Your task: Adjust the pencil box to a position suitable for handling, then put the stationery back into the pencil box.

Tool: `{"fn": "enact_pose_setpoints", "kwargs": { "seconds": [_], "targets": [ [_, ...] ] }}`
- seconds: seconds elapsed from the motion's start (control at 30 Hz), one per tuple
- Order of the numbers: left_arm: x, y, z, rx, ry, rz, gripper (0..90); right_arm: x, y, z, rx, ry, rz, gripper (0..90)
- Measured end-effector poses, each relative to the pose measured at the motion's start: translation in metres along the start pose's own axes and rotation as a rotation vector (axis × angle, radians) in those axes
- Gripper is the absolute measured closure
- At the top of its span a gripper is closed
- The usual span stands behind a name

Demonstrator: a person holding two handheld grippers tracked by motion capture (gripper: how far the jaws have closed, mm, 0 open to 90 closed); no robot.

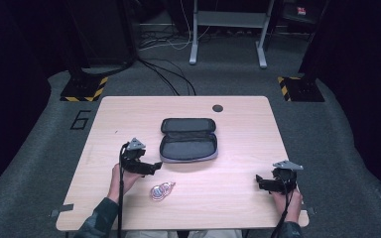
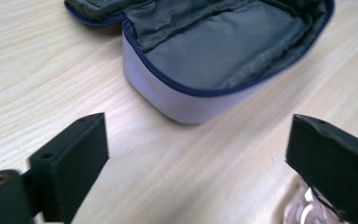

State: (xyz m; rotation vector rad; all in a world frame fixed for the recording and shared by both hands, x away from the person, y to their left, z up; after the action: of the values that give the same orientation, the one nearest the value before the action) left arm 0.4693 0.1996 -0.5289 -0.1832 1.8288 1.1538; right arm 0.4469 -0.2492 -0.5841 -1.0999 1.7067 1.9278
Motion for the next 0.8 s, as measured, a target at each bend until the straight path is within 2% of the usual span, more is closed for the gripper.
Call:
{"fn": "enact_pose_setpoints", "kwargs": {
  "seconds": [0.1,0.33,0.43,0.53,0.57,0.63,0.77,0.8],
  "targets": [
    [0.005,0.008,-0.007,0.01,-0.019,-0.002,1.7,0.0,0.0,0.0,0.0,0.0,0.001,5.0],
    [0.02,0.015,-0.021,0.001,-0.065,-0.007,0.3,0.0,0.0,0.0,0.0,0.001,0.0,5.0],
    [0.027,0.015,-0.03,0.013,-0.061,-0.017,0.2,0.0,0.0,0.0,0.0,0.001,0.001,5.0],
    [0.032,0.013,-0.039,0.009,-0.088,-0.019,0.2,0.0,0.0,0.0,0.0,0.001,0.001,5.0],
    [0.034,0.014,-0.042,0.021,-0.1,-0.003,0.2,0.0,0.0,0.0,0.0,0.001,0.001,5.0],
    [0.036,0.011,-0.049,0.029,-0.105,-0.005,0.0,0.0,0.0,0.0,0.0,0.0,0.001,5.0],
    [0.039,0.004,-0.059,0.053,-0.129,0.025,0.0,0.0,0.0,0.0,0.0,0.0,0.001,5.0],
    [0.041,0.003,-0.061,0.054,-0.122,0.033,0.0,0.0,0.0,0.0,0.0,0.001,0.001,5.0]
  ]
}}
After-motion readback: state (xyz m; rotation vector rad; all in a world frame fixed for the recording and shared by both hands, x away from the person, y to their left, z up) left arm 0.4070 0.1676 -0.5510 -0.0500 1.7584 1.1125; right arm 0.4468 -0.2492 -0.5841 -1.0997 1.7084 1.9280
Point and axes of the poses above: each handheld gripper's, and its own axes: y roughly backward along the jaws, x roughly out of its underside, z roughly to its left, the point moved 8 cm from there along -y, roughly forward along the jaws, and after that the axes turned 2 degrees about y, right-handed, at the moved point
